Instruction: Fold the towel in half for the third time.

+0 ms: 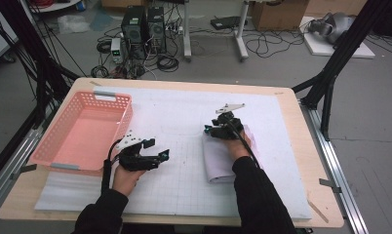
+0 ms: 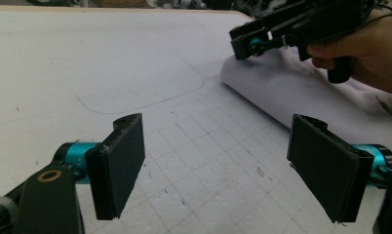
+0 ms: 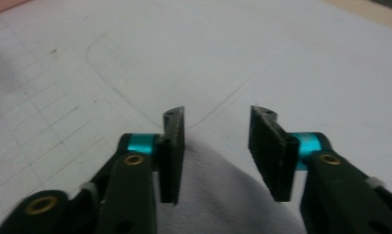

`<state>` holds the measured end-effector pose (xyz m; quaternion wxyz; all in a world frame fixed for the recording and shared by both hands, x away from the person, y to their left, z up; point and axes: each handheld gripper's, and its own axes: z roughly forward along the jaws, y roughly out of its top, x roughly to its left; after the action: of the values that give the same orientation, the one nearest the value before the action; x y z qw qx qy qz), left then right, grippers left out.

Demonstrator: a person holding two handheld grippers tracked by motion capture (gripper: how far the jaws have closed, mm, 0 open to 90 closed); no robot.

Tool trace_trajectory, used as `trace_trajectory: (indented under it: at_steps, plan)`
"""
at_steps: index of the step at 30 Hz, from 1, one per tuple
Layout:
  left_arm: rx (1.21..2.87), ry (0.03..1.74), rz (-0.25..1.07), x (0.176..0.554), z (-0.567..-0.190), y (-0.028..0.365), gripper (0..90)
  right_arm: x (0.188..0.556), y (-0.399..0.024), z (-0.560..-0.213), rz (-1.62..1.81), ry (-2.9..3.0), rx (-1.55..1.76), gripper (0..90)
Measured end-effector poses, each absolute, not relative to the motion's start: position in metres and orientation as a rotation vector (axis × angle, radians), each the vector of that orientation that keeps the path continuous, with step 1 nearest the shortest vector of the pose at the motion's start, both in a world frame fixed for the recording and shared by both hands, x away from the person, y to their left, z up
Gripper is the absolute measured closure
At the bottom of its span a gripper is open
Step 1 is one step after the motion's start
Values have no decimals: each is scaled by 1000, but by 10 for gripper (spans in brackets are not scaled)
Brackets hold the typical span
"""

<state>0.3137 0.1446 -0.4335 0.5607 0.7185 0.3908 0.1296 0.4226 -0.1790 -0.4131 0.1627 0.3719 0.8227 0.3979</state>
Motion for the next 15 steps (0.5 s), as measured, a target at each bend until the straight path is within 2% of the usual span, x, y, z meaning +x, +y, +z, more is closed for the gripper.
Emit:
trace_trajectory:
  at_steps: [7, 15]
  plan:
    - [1692, 920, 310, 313, -433, 144, 221, 397, -235, -391, 1115, 2137, 1142, 554]
    - [1694, 922, 310, 312, -434, 142, 222, 338, -290, -405, 1098, 2081, 1268, 614]
